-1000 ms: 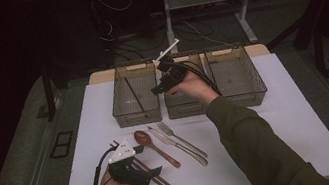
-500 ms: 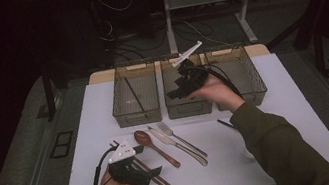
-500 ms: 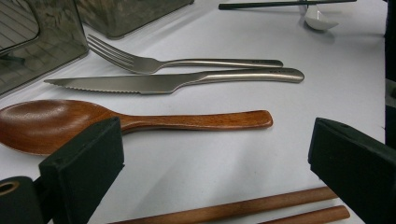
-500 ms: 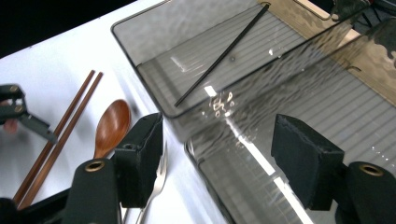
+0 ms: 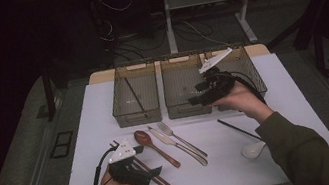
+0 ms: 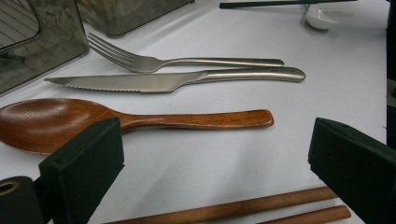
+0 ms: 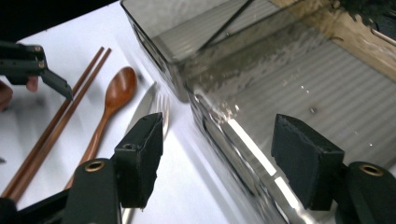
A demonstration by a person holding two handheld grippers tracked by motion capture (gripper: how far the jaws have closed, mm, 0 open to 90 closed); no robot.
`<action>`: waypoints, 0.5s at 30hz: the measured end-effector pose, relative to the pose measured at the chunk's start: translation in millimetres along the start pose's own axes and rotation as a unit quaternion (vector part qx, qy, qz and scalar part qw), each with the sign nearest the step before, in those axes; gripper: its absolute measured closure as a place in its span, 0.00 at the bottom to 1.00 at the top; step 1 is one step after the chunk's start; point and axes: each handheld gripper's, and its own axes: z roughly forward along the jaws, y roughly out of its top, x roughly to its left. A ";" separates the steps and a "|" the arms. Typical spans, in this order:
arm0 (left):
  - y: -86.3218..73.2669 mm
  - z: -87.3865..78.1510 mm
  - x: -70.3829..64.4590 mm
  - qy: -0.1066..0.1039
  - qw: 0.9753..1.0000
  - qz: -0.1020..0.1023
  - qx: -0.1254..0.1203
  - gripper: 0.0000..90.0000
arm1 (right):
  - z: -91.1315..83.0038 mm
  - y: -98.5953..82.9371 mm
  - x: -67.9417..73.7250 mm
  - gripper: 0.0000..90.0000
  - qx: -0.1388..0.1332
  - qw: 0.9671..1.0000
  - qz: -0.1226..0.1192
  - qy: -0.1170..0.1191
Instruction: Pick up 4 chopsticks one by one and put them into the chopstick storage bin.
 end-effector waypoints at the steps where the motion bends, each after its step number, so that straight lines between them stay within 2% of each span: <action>1: -0.1 -0.1 -0.1 0.000 1.000 -0.001 0.000 0.03 | -2.5 -3.8 -0.8 0.38 -0.001 1.000 0.002 -0.001; 8: -0.1 0.0 0.0 0.001 1.000 0.000 0.002 0.03 | -18.0 -32.2 -2.2 0.38 -0.004 1.000 0.002 -0.005; 15: -0.2 0.3 -0.2 0.001 1.000 0.000 0.003 0.03 | -32.0 -68.5 -8.0 0.39 -0.002 1.000 0.017 -0.014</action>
